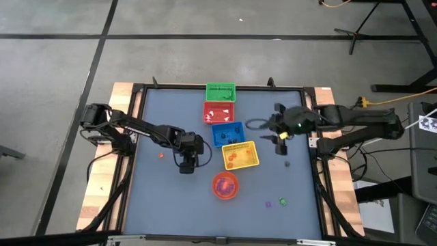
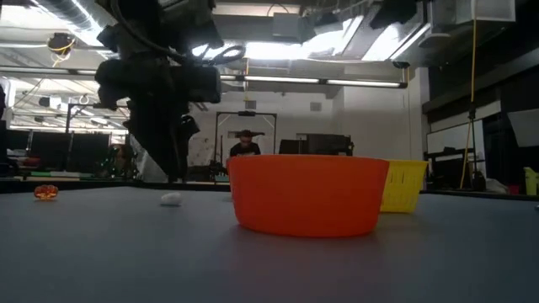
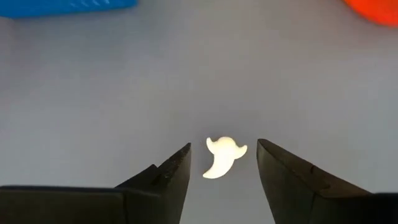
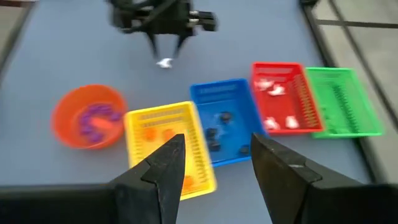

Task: Sort Halloween decoration
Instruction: Put the white ghost toy into the red bin

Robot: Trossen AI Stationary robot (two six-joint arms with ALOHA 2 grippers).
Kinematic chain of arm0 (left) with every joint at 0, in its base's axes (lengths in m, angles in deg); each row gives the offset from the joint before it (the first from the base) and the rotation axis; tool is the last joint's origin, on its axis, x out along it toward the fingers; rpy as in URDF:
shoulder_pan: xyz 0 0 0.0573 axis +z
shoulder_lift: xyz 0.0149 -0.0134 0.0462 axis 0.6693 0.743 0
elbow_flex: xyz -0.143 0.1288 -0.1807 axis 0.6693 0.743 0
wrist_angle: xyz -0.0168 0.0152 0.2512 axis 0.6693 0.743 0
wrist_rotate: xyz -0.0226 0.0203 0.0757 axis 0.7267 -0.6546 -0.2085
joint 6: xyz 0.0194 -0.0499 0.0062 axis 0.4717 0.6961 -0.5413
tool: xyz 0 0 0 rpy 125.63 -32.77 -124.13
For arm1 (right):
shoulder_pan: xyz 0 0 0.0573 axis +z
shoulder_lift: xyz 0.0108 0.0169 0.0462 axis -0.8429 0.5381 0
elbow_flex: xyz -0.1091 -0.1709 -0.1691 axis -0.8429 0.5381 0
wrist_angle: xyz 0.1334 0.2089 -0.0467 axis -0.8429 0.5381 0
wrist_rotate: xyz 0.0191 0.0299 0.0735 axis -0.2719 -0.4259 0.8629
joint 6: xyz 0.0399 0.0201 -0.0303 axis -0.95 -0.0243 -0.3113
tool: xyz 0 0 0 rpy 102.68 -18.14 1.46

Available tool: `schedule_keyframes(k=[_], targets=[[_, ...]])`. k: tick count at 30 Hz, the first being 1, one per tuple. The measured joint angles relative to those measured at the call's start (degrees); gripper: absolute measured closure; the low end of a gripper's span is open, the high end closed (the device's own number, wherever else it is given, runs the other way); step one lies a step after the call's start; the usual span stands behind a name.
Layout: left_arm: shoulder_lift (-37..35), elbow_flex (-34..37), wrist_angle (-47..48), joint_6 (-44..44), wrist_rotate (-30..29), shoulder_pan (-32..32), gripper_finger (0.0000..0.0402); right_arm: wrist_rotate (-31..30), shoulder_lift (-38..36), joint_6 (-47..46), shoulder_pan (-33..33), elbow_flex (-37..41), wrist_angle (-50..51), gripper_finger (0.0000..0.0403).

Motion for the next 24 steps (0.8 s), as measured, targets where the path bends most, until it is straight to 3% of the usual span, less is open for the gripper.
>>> schedule_keyframes(k=[13, 24], targets=[[5.8, 0.8, -1.8, 0.0, -0.5, -0.1, 0.0233, -1.5, -1.7, -5.2, 11.9, 11.8, -11.9, 0.0221], [6.4, 0.7, -1.6, 0.0, -1.2, -0.2, 0.0234, -1.5, -1.4, -8.1, 13.3, 16.5, -16.6, 0.0221]])
